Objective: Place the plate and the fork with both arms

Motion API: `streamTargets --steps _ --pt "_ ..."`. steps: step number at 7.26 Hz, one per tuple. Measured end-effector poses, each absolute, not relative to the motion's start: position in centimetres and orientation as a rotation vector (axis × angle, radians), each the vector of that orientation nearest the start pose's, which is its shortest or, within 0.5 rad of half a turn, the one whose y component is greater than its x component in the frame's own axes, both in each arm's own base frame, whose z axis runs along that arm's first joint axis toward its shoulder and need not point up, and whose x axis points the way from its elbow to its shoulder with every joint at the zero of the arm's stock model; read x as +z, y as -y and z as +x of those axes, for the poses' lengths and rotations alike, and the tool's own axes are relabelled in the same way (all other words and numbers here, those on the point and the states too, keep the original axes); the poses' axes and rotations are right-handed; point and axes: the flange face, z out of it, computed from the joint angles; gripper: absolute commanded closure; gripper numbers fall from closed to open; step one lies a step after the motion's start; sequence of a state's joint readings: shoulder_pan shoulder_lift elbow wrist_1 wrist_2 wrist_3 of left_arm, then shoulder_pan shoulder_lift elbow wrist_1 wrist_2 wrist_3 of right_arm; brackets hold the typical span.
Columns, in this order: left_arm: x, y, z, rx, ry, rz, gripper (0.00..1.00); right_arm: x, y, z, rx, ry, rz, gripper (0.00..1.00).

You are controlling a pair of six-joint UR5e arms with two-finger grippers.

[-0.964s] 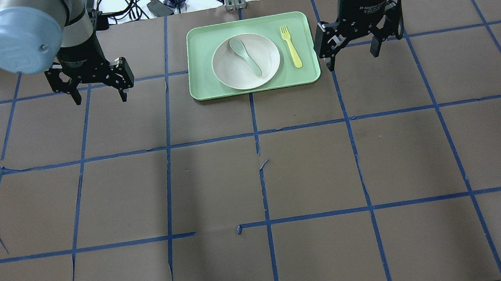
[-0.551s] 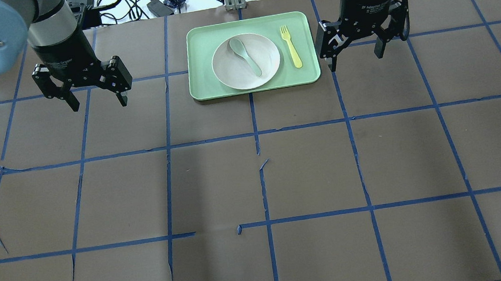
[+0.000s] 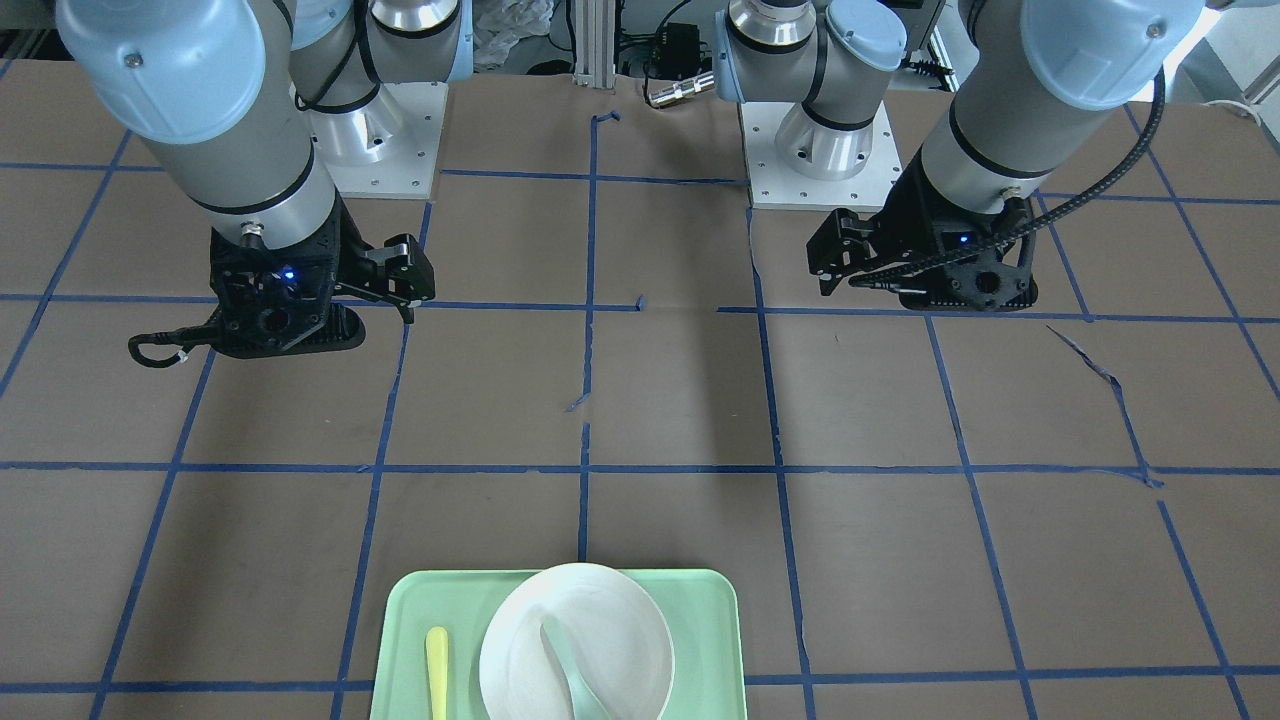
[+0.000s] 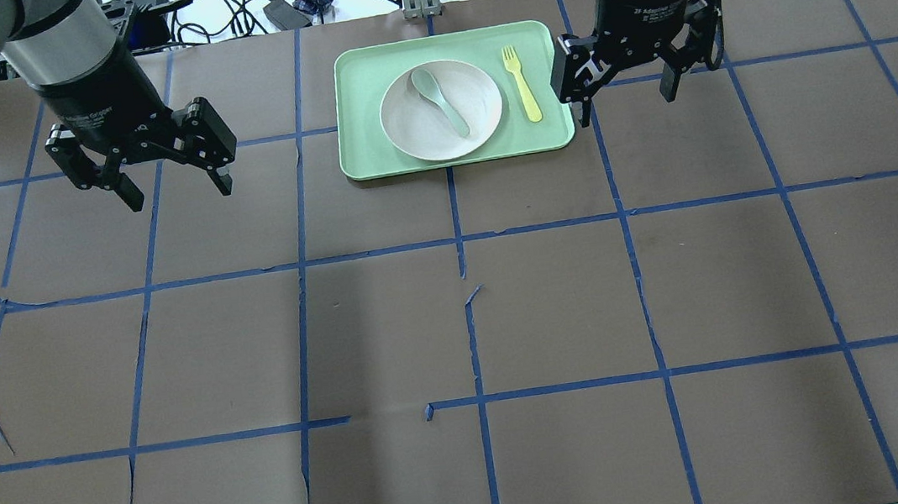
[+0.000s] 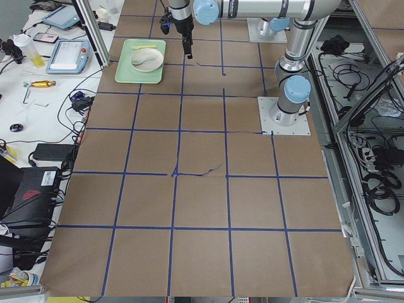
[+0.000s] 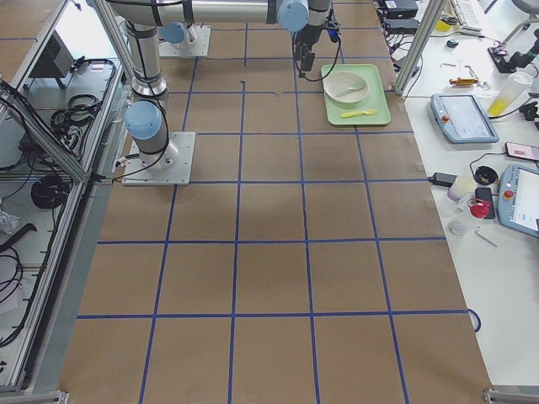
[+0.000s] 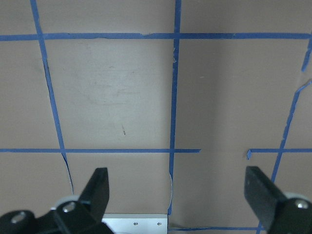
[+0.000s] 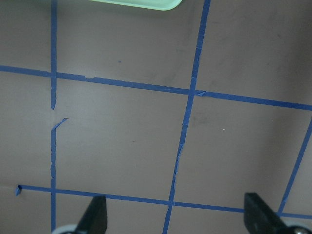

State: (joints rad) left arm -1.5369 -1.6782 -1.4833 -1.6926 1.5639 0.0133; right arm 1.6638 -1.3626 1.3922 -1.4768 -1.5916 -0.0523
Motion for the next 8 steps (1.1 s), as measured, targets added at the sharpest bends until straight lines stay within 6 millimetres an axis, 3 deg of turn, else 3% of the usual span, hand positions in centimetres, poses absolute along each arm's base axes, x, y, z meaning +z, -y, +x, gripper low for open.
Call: streamTargets --steps 8 --pt "45.65 53.35 -11.47 0.181 -3.139 -0.031 0.0 46.42 54.8 18.4 0.177 -3.152 -0.234 0.0"
